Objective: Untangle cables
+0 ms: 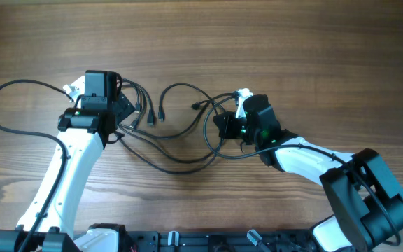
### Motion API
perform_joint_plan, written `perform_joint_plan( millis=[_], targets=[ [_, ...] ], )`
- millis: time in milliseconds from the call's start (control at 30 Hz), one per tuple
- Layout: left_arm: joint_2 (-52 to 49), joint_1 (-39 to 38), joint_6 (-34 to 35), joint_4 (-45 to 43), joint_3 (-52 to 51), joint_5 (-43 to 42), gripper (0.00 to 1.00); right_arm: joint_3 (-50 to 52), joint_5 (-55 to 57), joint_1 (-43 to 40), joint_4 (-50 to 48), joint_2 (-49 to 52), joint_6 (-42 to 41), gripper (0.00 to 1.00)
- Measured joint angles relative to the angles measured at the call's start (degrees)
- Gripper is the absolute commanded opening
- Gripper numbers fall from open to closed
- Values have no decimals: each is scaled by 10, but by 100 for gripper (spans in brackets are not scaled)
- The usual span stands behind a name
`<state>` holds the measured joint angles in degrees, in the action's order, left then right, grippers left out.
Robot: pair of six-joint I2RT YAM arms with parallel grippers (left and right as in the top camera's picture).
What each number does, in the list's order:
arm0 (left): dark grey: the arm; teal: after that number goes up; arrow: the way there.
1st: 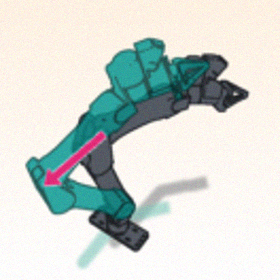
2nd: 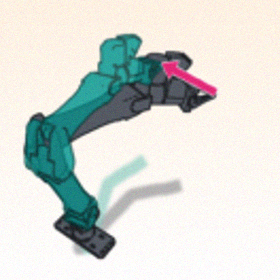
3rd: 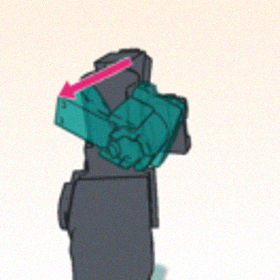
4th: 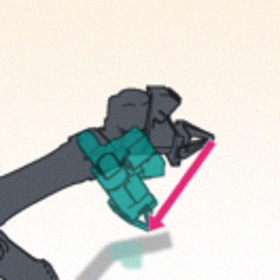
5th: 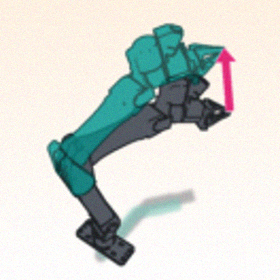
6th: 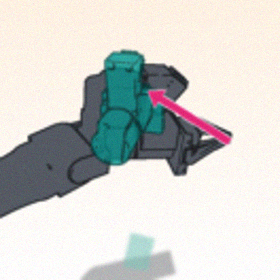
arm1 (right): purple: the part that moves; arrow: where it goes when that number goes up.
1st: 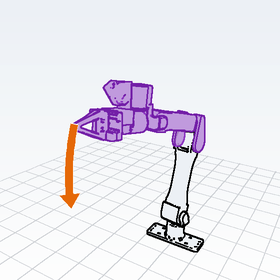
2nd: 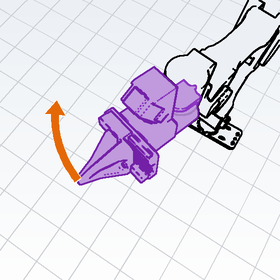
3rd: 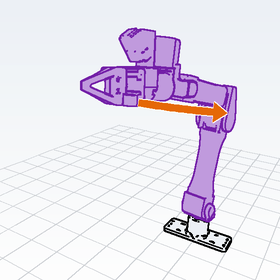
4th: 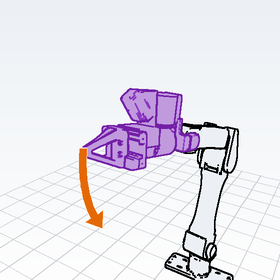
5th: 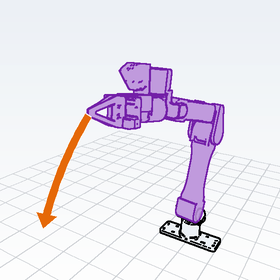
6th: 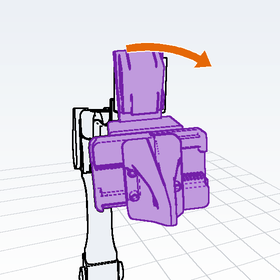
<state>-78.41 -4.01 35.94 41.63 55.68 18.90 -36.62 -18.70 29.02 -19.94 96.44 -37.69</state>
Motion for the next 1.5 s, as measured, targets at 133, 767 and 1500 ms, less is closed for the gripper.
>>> perform_joint_plan(
  millis=[133,767,1500],
  targets=[
    [0,0,0,0,0,0,100,0,-78,0,-36,0,0,4],
    [0,0,0,0,0,0,100,0,-290,-23,-108,-262,-65,4],
    [0,0,0,-2,0,0,100,-2,146,-25,283,-336,-101,4]
  ],
)
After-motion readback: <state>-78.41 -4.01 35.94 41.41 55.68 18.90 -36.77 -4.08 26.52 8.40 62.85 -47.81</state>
